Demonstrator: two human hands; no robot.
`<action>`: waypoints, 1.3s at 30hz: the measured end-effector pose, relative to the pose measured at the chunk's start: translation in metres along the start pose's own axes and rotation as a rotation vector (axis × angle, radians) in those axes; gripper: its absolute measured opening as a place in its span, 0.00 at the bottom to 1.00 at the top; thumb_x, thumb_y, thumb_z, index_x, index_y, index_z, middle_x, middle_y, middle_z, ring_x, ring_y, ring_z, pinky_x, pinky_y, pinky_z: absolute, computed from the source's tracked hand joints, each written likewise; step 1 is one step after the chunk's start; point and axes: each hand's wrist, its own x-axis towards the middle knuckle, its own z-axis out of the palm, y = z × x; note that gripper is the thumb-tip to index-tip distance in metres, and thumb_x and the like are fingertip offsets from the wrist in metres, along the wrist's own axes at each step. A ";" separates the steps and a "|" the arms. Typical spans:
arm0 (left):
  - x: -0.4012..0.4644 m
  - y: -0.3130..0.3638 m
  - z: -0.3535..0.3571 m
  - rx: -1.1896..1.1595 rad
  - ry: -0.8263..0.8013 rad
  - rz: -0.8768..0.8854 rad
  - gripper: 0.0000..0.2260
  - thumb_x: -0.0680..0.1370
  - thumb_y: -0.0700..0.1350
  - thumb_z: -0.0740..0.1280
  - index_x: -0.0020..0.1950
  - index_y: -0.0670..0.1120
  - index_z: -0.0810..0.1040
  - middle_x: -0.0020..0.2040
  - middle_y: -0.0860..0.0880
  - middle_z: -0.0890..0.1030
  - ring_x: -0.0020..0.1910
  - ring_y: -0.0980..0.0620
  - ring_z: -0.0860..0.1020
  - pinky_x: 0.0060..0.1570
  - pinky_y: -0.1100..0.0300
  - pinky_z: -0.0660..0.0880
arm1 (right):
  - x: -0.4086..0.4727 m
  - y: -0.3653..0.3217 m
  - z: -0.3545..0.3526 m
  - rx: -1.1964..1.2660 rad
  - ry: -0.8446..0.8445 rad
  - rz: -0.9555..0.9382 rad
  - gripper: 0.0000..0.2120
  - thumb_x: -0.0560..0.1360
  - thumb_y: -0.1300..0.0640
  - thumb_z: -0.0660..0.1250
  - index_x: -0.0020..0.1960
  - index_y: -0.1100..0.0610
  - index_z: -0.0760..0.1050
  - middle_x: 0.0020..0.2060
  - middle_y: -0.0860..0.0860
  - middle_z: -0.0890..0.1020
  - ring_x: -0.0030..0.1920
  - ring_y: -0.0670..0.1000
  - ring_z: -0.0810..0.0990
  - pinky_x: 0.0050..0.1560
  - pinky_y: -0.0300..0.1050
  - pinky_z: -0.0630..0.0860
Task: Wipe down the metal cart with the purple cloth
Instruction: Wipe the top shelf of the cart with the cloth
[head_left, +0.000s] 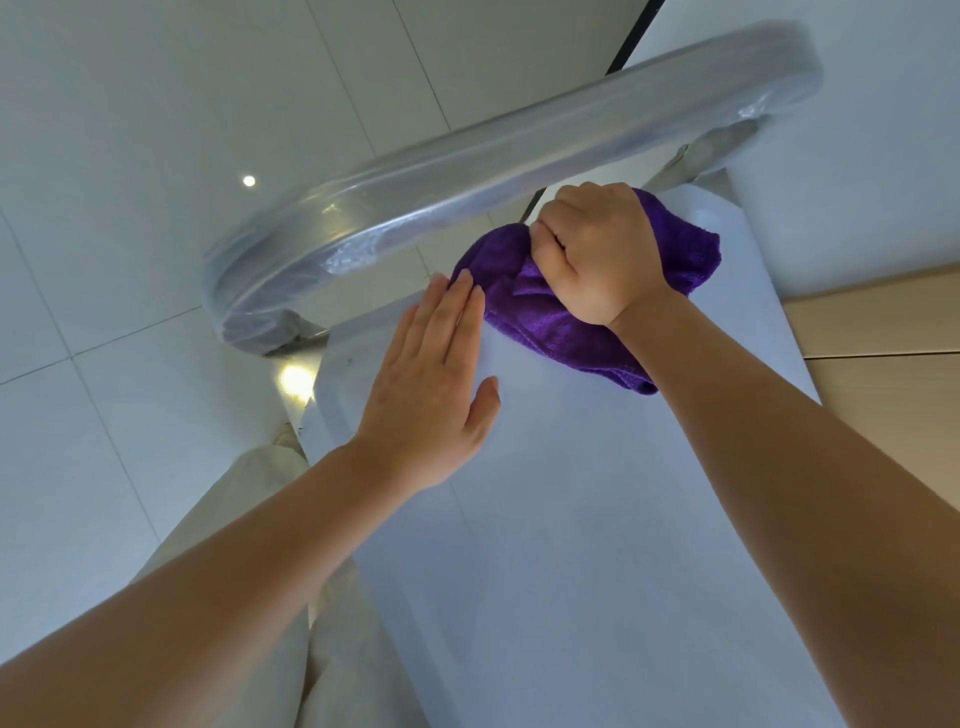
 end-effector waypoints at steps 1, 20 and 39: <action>0.001 0.001 0.002 0.008 0.000 0.005 0.29 0.76 0.49 0.55 0.72 0.34 0.60 0.73 0.37 0.63 0.73 0.40 0.58 0.71 0.49 0.56 | -0.001 0.006 -0.002 -0.017 -0.003 0.014 0.16 0.76 0.57 0.56 0.32 0.62 0.71 0.28 0.55 0.71 0.29 0.55 0.67 0.37 0.47 0.63; 0.003 0.007 0.015 0.191 -0.007 0.029 0.30 0.72 0.49 0.55 0.70 0.33 0.64 0.70 0.35 0.66 0.70 0.39 0.58 0.70 0.49 0.51 | 0.008 0.037 -0.020 -0.255 -0.358 0.283 0.24 0.80 0.43 0.47 0.39 0.60 0.66 0.35 0.55 0.69 0.41 0.54 0.65 0.50 0.51 0.64; -0.001 0.002 0.001 -0.137 -0.081 -0.007 0.33 0.73 0.49 0.59 0.73 0.33 0.57 0.71 0.35 0.64 0.72 0.39 0.62 0.71 0.52 0.54 | -0.017 -0.086 -0.009 0.129 0.017 0.549 0.19 0.78 0.52 0.53 0.47 0.65 0.77 0.43 0.59 0.80 0.45 0.59 0.77 0.50 0.48 0.70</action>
